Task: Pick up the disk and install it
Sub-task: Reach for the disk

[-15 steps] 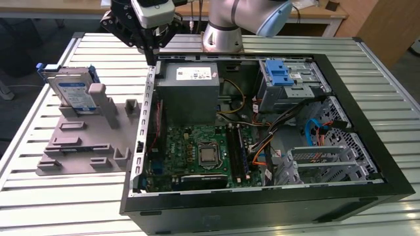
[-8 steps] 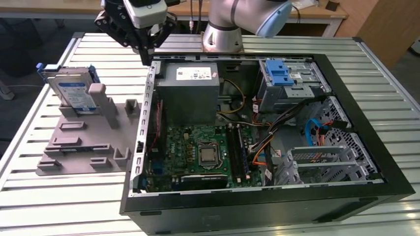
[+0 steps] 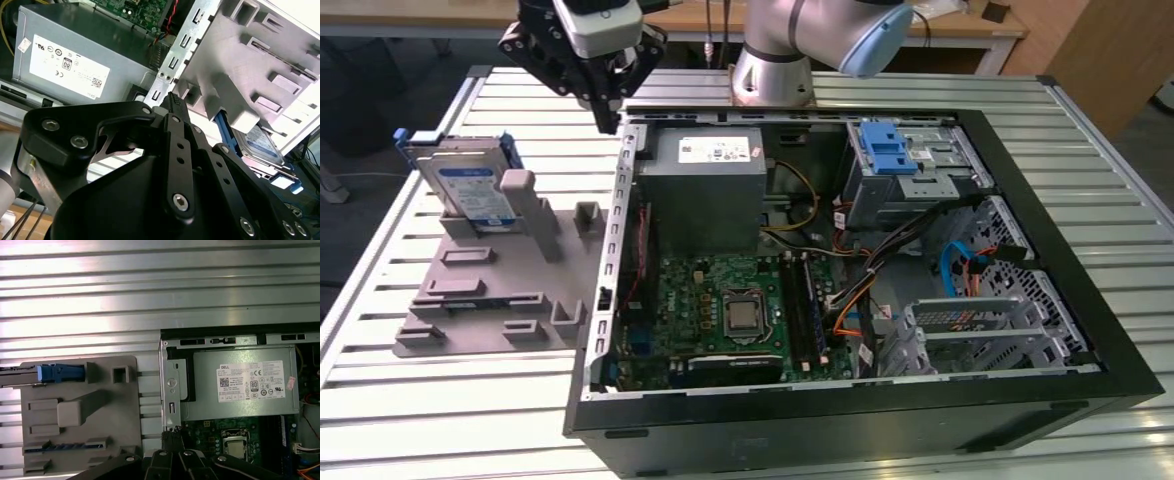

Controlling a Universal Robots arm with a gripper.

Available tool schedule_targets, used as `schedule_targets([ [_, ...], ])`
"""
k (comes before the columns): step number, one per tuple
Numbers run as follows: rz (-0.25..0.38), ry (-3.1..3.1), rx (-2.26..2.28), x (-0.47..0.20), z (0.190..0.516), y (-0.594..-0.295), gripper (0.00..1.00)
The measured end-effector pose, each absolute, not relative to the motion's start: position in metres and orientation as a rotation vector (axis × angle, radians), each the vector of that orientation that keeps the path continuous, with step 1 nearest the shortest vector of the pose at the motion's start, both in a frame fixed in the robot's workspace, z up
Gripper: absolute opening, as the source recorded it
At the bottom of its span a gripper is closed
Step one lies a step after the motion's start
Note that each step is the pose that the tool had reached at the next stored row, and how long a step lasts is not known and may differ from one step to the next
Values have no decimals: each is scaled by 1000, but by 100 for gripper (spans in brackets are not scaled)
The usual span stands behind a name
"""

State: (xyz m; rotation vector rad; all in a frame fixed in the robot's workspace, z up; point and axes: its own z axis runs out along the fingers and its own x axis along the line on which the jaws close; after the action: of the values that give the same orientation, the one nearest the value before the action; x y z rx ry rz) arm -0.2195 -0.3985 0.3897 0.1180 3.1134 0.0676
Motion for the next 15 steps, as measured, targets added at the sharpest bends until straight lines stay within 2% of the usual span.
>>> schedule_targets([
  [15, 68, 3115, 118, -232, 389, -399, 11],
])
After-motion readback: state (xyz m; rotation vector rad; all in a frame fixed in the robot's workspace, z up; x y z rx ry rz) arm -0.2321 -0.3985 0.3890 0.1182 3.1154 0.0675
